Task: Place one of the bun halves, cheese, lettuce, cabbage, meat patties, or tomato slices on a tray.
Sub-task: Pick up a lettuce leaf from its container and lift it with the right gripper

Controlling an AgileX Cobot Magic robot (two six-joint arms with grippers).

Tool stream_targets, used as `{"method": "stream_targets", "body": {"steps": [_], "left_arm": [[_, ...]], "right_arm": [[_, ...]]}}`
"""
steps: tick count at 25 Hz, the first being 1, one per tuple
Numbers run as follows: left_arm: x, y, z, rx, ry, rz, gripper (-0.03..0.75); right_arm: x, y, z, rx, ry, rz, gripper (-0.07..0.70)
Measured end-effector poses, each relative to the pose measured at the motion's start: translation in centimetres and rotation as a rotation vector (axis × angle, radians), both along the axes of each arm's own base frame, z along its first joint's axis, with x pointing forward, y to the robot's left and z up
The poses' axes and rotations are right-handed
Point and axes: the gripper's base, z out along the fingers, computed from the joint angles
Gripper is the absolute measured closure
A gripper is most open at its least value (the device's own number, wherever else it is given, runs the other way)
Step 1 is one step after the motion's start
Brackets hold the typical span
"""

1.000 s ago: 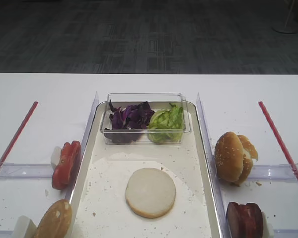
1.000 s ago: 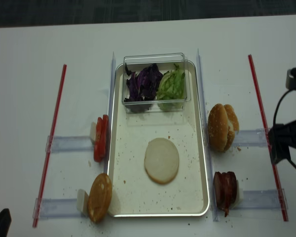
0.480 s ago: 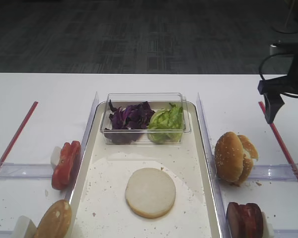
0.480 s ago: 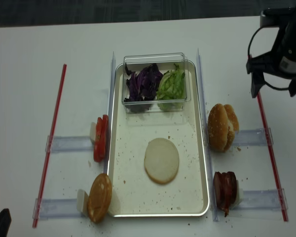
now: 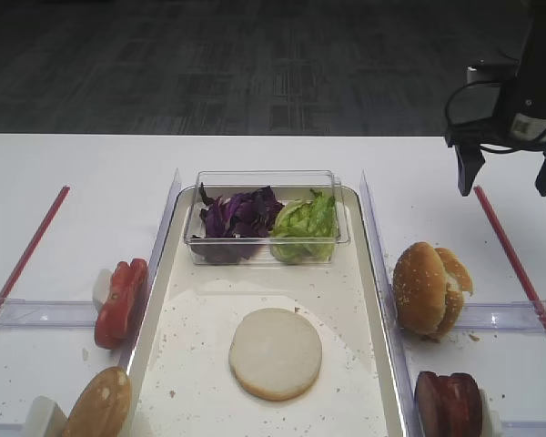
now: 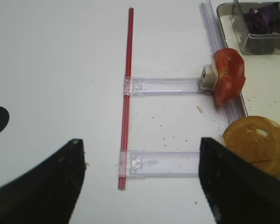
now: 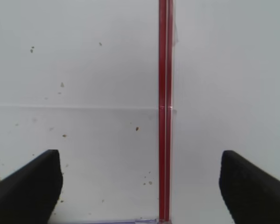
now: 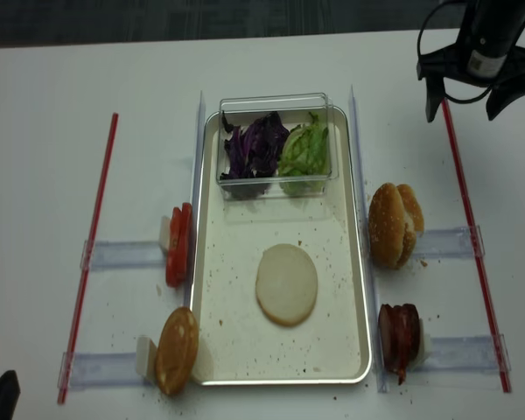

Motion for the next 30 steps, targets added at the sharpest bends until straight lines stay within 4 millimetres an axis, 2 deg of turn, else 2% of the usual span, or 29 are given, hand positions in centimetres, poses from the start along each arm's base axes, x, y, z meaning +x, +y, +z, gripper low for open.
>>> {"method": "stream_targets", "body": {"steps": [5, 13, 17, 30], "left_arm": [[0.0, 0.0, 0.0, 0.000, 0.000, 0.000, 0.242], [0.0, 0.0, 0.0, 0.000, 0.000, 0.000, 0.242], [0.0, 0.0, 0.0, 0.000, 0.000, 0.000, 0.242], [0.0, 0.0, 0.0, 0.000, 0.000, 0.000, 0.242]], "right_arm": [[0.2, 0.0, -0.9, 0.002, 0.022, -0.002, -0.060], [0.7, 1.1, 0.1, 0.062, -0.014, -0.006, -0.060], [0.6, 3.2, 0.2, 0.069, -0.016, 0.039, -0.060], [-0.8, 12.4, 0.3, 0.087, -0.046, 0.217, -0.060]]}}
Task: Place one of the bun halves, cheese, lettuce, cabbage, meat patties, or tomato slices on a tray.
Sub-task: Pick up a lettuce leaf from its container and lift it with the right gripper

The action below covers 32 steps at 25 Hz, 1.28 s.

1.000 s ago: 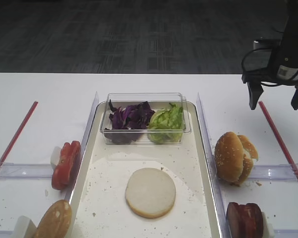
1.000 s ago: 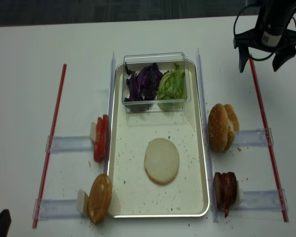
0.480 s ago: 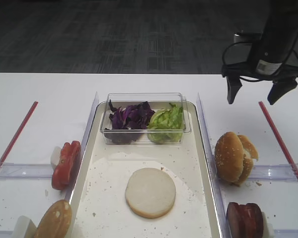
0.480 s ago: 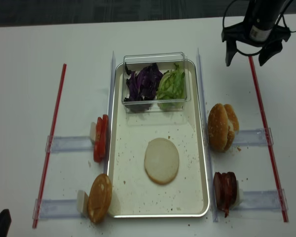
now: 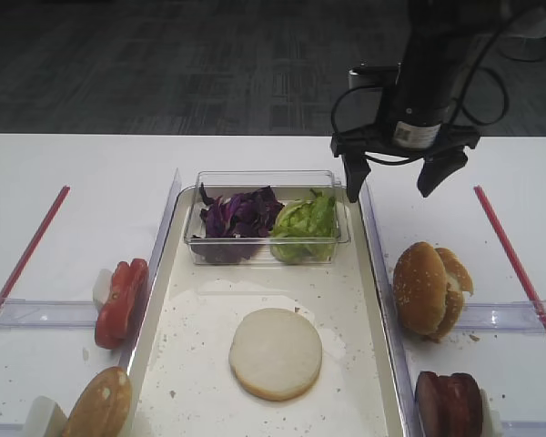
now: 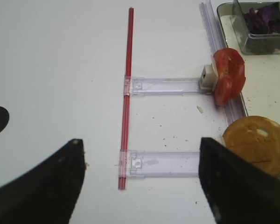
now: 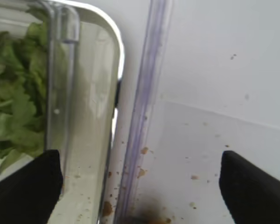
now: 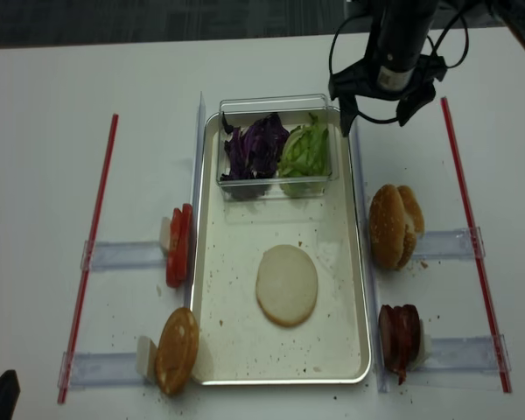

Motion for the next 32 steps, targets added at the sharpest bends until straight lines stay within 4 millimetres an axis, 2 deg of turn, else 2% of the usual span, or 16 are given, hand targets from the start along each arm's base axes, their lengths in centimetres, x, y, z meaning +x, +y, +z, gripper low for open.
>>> {"method": "stream_targets", "body": {"steps": [12, 17, 28, 32], "left_arm": [[0.0, 0.0, 0.0, 0.000, 0.000, 0.000, 0.242], [0.0, 0.0, 0.0, 0.000, 0.000, 0.000, 0.242], [0.0, 0.0, 0.0, 0.000, 0.000, 0.000, 0.242], [0.0, 0.0, 0.0, 0.000, 0.000, 0.000, 0.242]], "right_arm": [[-1.9, 6.0, 0.1, 0.017, -0.035, 0.115, -0.060], [-2.6, 7.8, 0.1, 0.027, -0.062, 0.171, -0.060], [-2.6, 8.6, 0.2, 0.032, -0.111, 0.229, -0.054], [-2.4, 8.6, 0.2, 0.027, -0.132, 0.237, 0.004]]}}
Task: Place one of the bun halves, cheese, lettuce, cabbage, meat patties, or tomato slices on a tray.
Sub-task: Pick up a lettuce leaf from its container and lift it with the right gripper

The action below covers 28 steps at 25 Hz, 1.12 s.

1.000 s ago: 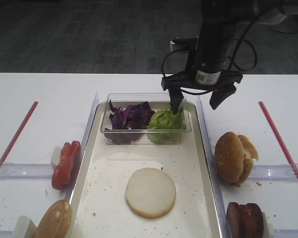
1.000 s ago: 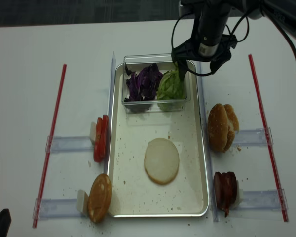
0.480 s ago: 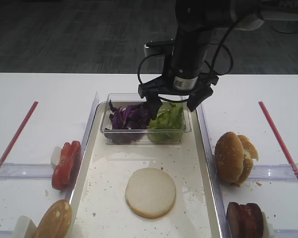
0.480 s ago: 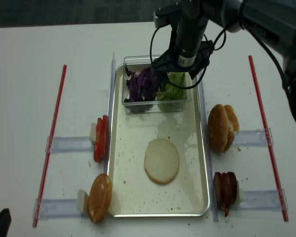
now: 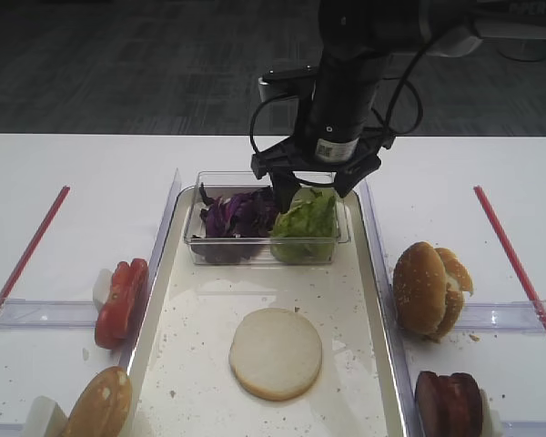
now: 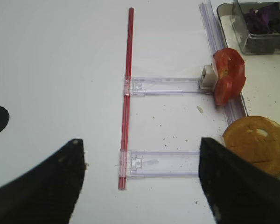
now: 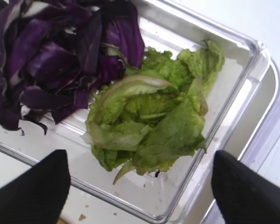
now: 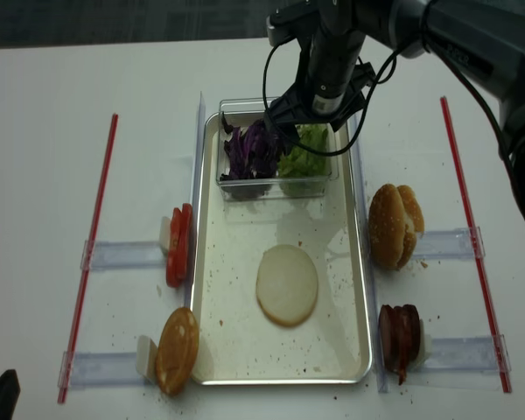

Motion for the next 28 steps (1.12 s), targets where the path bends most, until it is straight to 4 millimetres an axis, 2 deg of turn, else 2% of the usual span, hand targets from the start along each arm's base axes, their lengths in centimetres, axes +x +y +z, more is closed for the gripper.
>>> {"method": "stream_targets", "body": {"steps": [4, 6, 9, 21, 28], "left_arm": [[0.0, 0.0, 0.0, 0.000, 0.000, 0.000, 0.242], [0.0, 0.0, 0.0, 0.000, 0.000, 0.000, 0.242], [0.0, 0.0, 0.0, 0.000, 0.000, 0.000, 0.242], [0.0, 0.0, 0.0, 0.000, 0.000, 0.000, 0.242], [0.0, 0.0, 0.0, 0.000, 0.000, 0.000, 0.242]], "right_arm": [[0.2, 0.0, -0.8, -0.018, 0.008, 0.004, 0.098], [0.3, 0.0, -1.6, -0.030, 0.026, 0.006, 0.119], [0.4, 0.0, -2.2, -0.047, 0.033, 0.010, 0.127], [0.7, 0.1, -2.1, -0.042, -0.003, 0.031, 0.176], [1.0, 0.2, -2.5, -0.046, -0.005, 0.048, 0.179]]}}
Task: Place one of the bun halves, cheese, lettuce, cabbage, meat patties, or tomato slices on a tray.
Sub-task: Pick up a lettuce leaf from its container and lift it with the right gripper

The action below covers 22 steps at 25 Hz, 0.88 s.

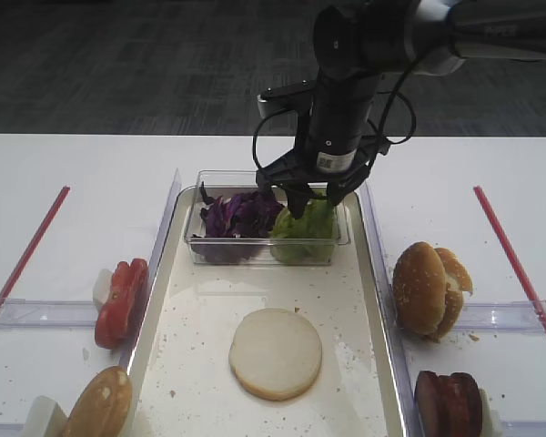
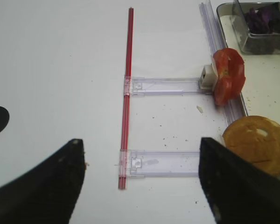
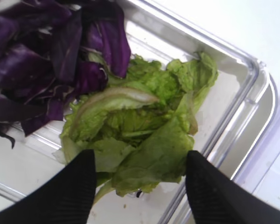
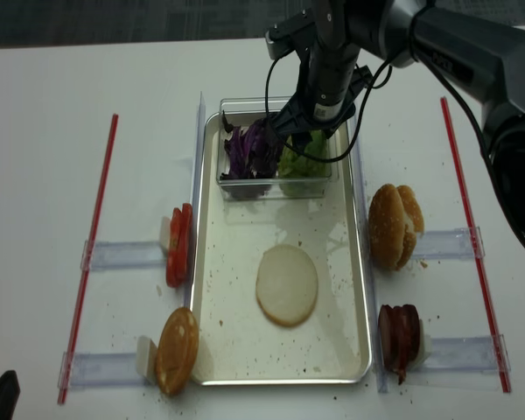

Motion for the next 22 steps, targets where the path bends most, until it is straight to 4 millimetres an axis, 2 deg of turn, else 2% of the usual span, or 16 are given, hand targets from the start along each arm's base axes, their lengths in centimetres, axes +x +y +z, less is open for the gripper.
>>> {"method": "stream_targets", "body": {"steps": [3, 11, 15, 22], "left_arm": [[0.0, 0.0, 0.0, 0.000, 0.000, 0.000, 0.242], [0.0, 0.0, 0.0, 0.000, 0.000, 0.000, 0.242], [0.0, 0.0, 0.0, 0.000, 0.000, 0.000, 0.242], [0.0, 0.0, 0.0, 0.000, 0.000, 0.000, 0.242]], "right_arm": [[0.0, 0.0, -0.1, -0.004, -0.002, 0.002, 0.183], [0.1, -0.1, -0.1, -0.013, -0.008, 0.019, 0.252], [-0.1, 0.5, -2.3, 0.019, 0.064, 0.008, 0.261], [-0.1, 0.7, -2.5, 0.028, 0.073, 0.011, 0.262]]}}
